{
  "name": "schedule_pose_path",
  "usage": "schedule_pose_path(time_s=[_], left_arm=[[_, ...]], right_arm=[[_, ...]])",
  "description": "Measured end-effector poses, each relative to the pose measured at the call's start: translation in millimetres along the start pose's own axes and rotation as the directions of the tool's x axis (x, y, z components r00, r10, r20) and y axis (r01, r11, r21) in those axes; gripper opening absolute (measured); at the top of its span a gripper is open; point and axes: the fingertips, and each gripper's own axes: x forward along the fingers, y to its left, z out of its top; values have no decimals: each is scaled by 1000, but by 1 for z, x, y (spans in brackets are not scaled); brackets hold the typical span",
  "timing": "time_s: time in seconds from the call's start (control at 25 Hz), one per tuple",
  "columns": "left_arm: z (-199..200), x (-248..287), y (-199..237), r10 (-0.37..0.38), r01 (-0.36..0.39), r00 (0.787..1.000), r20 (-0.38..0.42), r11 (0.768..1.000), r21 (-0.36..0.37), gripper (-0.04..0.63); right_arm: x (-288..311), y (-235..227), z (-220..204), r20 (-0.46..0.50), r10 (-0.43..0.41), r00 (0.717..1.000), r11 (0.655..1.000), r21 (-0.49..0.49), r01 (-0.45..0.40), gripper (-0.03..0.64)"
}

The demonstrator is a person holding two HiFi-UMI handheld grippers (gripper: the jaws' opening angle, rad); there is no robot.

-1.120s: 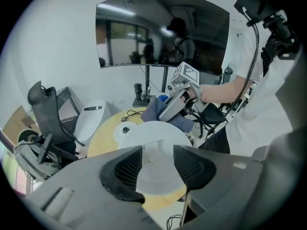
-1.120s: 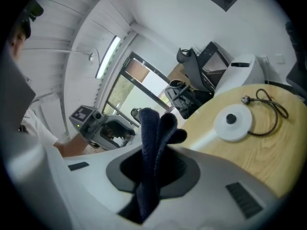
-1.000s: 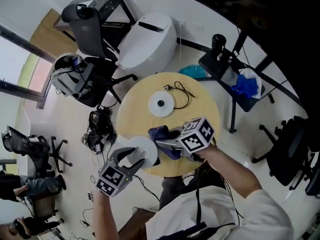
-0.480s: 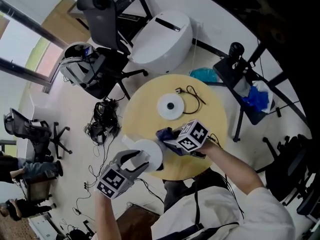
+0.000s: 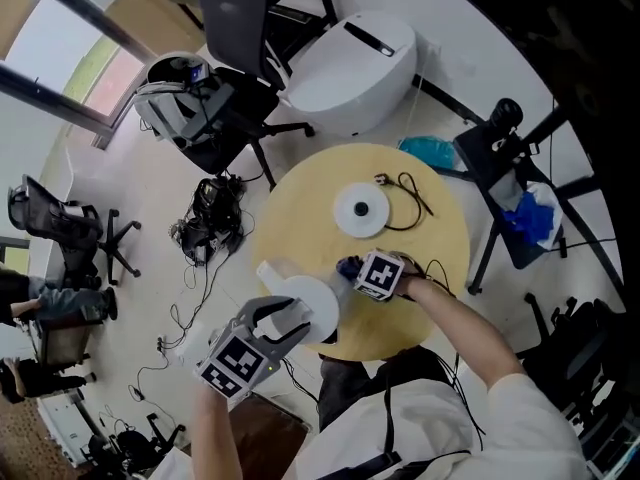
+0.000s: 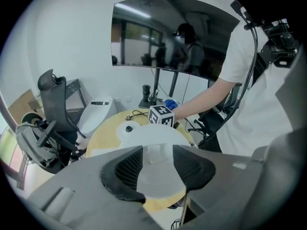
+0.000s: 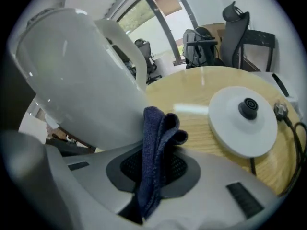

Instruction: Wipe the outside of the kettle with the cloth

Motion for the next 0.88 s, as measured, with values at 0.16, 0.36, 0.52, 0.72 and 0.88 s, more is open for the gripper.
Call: schedule_pose_path(time_s=[0.16,0.36,0.52,0.72,0.88], left_arm=[[1,-2,1,22,-22,1000,11,999,-39,195],[0,-1,0,34,-34,999,7,998,-50,193],[2,0,0,39,-39,999,-7,997,-62,193],[4,2,1,45,-46,999,-7,994,-98,172],[5,1,2,52,-52,999,-4,991,-121,176]], right_arm=[[-4,12,9,-35,37,999,992,-118,-41,66],[-55,35,33,-3,134,991,952,-276,-130,66],[-111,57,69,61,164,985,893,-432,-122,66],[-146,75,99,62,111,992,808,-586,-54,66],[-144,75,104,-2,64,998,759,-650,-50,66]])
